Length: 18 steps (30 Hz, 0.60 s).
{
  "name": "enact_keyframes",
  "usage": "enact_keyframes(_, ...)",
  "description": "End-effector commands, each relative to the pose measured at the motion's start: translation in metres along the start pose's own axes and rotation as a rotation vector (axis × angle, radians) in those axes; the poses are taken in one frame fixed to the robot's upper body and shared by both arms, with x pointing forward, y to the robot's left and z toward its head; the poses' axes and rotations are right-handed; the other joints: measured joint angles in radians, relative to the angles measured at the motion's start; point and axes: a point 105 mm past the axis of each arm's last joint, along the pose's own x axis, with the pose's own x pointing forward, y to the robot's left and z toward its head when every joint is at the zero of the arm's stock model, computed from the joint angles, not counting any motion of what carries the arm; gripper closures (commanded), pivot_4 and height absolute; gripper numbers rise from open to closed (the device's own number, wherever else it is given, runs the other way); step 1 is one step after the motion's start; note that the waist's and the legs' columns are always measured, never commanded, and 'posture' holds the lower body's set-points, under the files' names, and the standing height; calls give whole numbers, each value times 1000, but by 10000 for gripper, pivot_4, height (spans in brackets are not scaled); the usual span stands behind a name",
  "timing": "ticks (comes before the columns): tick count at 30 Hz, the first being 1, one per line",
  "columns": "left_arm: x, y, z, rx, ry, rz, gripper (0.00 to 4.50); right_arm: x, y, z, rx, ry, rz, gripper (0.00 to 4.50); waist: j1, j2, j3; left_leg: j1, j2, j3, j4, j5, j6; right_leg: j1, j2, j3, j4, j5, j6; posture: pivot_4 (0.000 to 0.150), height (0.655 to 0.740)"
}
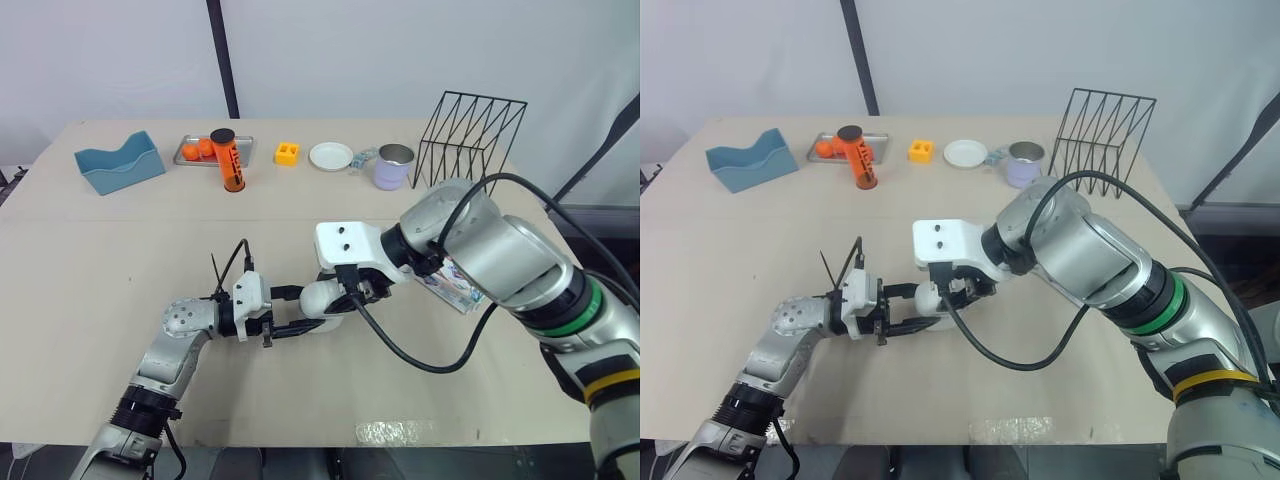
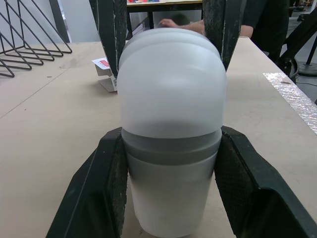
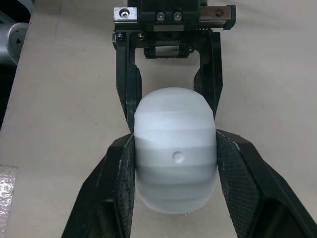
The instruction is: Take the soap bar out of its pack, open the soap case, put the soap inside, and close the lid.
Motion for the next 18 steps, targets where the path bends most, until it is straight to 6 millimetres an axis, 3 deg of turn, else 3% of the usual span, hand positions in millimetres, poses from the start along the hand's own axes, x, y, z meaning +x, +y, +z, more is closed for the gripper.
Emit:
enact_keyframes(1, 3, -1, 7, 31, -18, -9, 25566, 13, 6, -3, 7, 16, 35, 26732, 0, 0, 0, 0, 0, 0, 0, 0, 0, 0, 0, 0, 0, 0, 0, 1500, 7400)
enact_keyframes(18, 4, -2, 7, 28, -21, -14, 25566, 25, 5, -15, 35, 56, 52, 26732, -1, -2, -2, 2, 1, 0, -1, 0, 0, 1, 0, 0, 0, -1, 1, 1500, 7400)
